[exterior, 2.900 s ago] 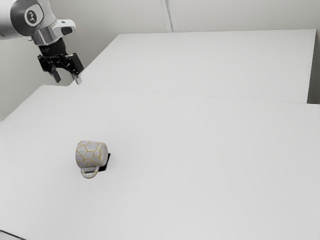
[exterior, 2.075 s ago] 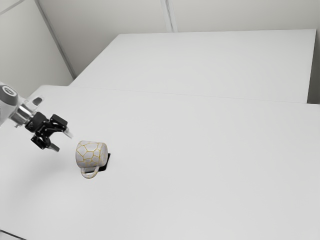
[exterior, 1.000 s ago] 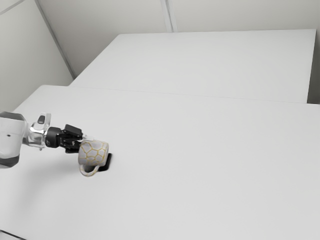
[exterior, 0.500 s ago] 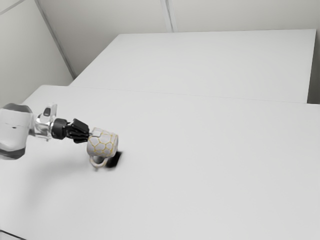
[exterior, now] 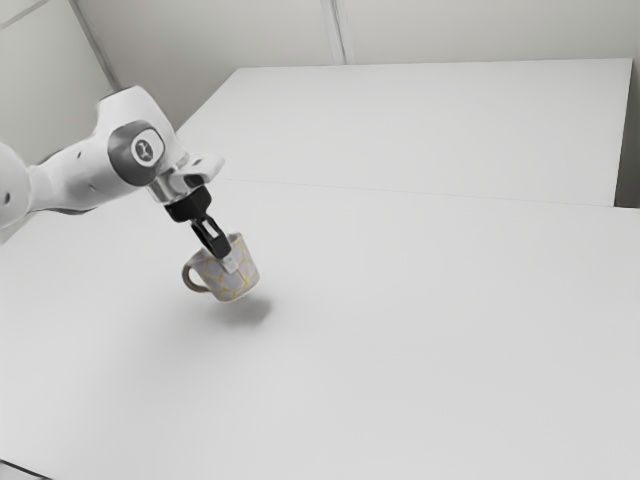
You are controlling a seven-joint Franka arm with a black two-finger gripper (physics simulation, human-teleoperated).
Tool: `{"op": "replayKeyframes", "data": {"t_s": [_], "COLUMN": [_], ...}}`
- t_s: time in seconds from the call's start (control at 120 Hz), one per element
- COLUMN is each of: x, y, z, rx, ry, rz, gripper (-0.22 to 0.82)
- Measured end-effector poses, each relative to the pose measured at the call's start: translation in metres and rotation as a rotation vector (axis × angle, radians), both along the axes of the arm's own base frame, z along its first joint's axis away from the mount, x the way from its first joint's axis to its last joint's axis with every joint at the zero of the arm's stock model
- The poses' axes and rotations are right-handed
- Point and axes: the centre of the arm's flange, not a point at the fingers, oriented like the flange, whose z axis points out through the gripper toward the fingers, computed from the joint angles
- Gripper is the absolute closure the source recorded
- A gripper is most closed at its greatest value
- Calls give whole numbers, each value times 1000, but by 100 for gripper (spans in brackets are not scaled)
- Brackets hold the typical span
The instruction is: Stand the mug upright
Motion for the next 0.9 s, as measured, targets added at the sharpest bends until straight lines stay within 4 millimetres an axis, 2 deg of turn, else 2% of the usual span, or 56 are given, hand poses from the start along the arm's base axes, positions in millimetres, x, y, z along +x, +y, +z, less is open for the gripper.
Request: {"op": "replayKeyframes", "data": {"t_s": [0.092,0.158,0.25,0.35,0.467,0.617,0.7,0.758,0.8,0.858,0.9], "x": [-34,-48,-55,-60,-58,-58,-57,-57,-58,-52,-38], "y": [-26,-24,-14,-15,-16,-16,-16,-18,-24,-30,-38], "z": [-10,-25,-35,-49,-54,-55,-54,-47,-32,6,51], "rx": [80,117,174,220,246,250,250,247,240,226,217], "ry": [-28,-35,-57,-73,-95,-106,-110,-118,-135,-163,-196], "rz": [-14,24,75,108,159,222,252,268,270,278,275], "gripper": [75,74,75,75,76,42,29,22,18,14,11]}}
